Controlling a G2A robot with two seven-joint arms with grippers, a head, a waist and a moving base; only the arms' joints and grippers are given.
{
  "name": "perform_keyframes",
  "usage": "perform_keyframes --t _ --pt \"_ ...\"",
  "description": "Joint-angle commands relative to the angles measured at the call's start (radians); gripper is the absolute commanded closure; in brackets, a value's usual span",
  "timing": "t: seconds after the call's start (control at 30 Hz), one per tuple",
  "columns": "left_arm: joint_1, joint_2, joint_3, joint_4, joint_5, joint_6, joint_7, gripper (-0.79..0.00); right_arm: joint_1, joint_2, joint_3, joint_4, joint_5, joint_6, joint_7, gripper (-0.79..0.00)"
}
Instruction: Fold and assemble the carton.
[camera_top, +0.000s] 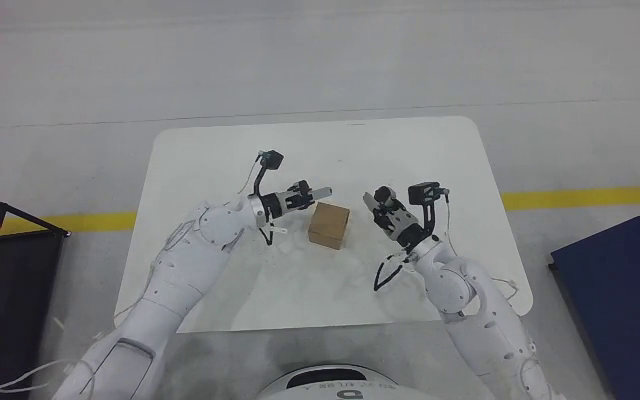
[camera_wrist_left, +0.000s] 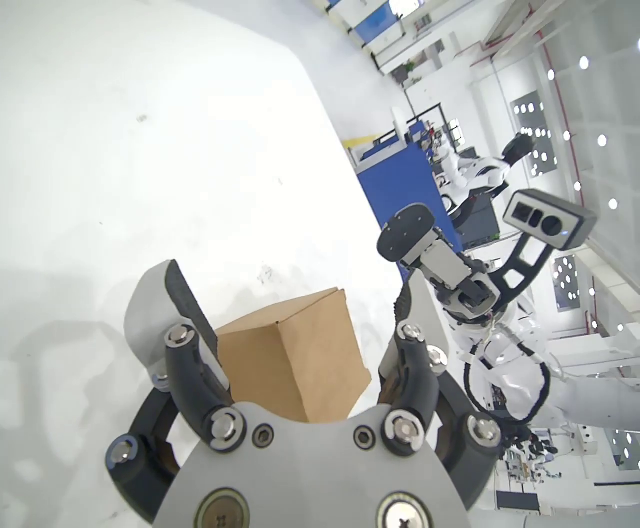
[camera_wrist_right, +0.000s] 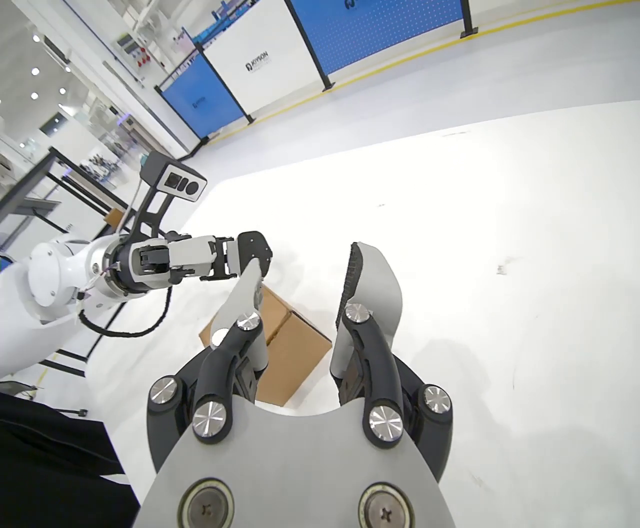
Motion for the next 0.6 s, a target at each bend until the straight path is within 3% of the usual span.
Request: perform_keyframes --t 0.0,0.1,0.33,0.57 --pt "0.021 0.013 -0.046 -0.023 0.013 0.000 0.017 -0.785 0.004 0.000 -0.008 -0.010 0.007 -0.014 0.013 0.000" --pt "0.081 0.038 -0.136 -0.099 0.034 -0.006 0.050 -0.785 0.030 -0.004 -0.056 0.000 -0.019 -0.031 0.066 0.000" --pt "0.297 0.091 -0.353 -0.383 0.075 0.008 0.061 -0.785 0.104 -0.017 -0.159 0.051 -0.089 -0.017 0.126 0.000" --pt "0.297 0.091 -0.353 -0.383 0.075 0.008 0.061 -0.785 0.143 -0.022 -0.206 0.087 -0.158 0.013 0.188 0.000"
